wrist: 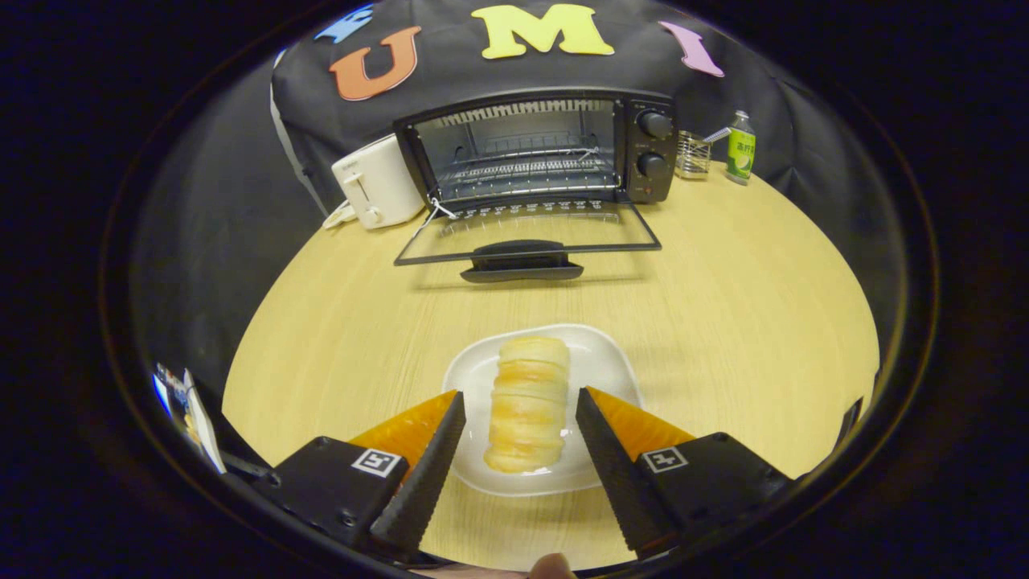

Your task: Open the toaster oven, put the food inside, and close the toaster oven door.

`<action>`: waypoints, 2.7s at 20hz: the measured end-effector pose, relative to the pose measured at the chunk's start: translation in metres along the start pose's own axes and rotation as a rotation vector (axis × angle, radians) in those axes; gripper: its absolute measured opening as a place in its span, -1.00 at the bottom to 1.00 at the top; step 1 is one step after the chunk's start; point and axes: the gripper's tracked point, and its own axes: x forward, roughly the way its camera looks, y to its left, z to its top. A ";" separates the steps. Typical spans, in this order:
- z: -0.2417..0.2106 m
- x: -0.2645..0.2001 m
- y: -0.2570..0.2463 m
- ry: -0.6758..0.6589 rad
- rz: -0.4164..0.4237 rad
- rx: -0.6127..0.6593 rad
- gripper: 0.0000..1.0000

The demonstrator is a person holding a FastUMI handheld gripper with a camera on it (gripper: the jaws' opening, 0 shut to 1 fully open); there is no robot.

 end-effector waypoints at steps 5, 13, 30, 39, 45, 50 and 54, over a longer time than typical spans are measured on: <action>-0.009 0.010 0.000 0.021 -0.016 0.024 0.68; 0.004 0.000 0.004 -0.001 0.013 0.122 -0.16; 0.230 0.077 -0.012 -0.191 -0.035 0.387 -0.22; 0.267 0.137 -0.027 -0.215 -0.110 0.402 -0.20; 0.266 0.125 -0.018 -0.229 -0.073 0.387 0.59; 0.251 0.084 -0.011 -0.240 -0.061 0.286 0.67; 0.229 0.031 0.008 -0.263 -0.033 0.165 0.78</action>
